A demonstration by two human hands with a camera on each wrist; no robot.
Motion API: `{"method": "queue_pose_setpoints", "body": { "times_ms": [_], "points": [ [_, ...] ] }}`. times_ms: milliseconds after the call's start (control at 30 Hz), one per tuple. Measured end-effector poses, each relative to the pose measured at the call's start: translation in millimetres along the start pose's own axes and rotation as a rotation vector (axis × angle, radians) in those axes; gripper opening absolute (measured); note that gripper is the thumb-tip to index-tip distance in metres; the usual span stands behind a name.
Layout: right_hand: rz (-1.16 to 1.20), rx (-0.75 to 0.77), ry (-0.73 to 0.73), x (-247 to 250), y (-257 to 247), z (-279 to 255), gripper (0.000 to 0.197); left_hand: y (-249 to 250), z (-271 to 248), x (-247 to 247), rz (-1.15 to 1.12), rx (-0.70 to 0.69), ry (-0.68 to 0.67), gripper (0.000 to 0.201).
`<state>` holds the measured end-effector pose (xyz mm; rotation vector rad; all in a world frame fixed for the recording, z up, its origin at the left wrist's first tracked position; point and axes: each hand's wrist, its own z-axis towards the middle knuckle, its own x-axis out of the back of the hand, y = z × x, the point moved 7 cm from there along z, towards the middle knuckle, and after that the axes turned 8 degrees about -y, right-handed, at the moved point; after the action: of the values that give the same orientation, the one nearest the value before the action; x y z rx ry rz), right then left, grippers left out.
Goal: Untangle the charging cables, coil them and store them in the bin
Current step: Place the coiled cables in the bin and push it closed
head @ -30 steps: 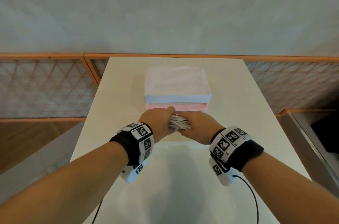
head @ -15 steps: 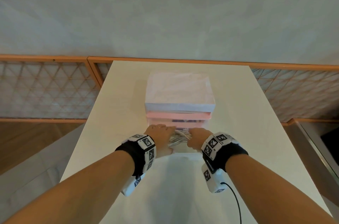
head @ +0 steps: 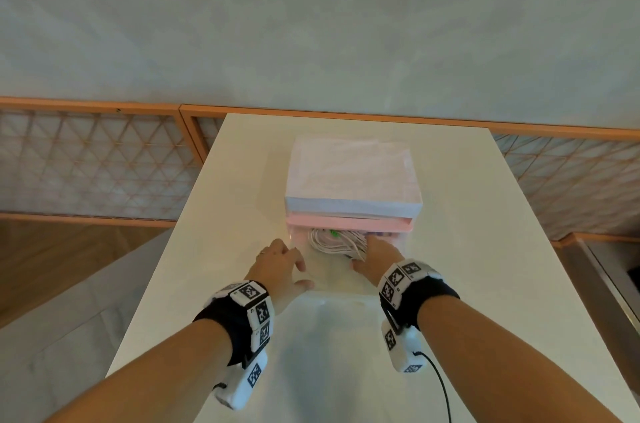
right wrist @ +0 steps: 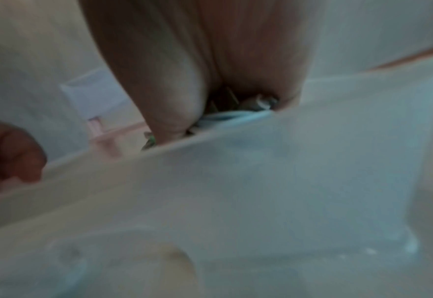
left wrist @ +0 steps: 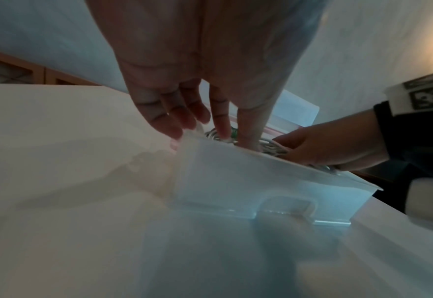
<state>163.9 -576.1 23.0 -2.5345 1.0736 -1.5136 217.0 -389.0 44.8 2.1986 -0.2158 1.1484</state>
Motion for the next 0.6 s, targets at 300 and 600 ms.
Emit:
{"method": "queue_pose_setpoints", "body": {
  "times_ms": [300, 600],
  "points": [
    [-0.251, 0.064, 0.073, 4, -6, -31, 0.080, -6, 4, -2, 0.013, 0.000, -0.090, 0.043],
    [-0.131, 0.202, 0.211, 3, 7, -61, 0.027, -10, -3, -6, -0.029, 0.007, -0.040, 0.029]
  ]
}}
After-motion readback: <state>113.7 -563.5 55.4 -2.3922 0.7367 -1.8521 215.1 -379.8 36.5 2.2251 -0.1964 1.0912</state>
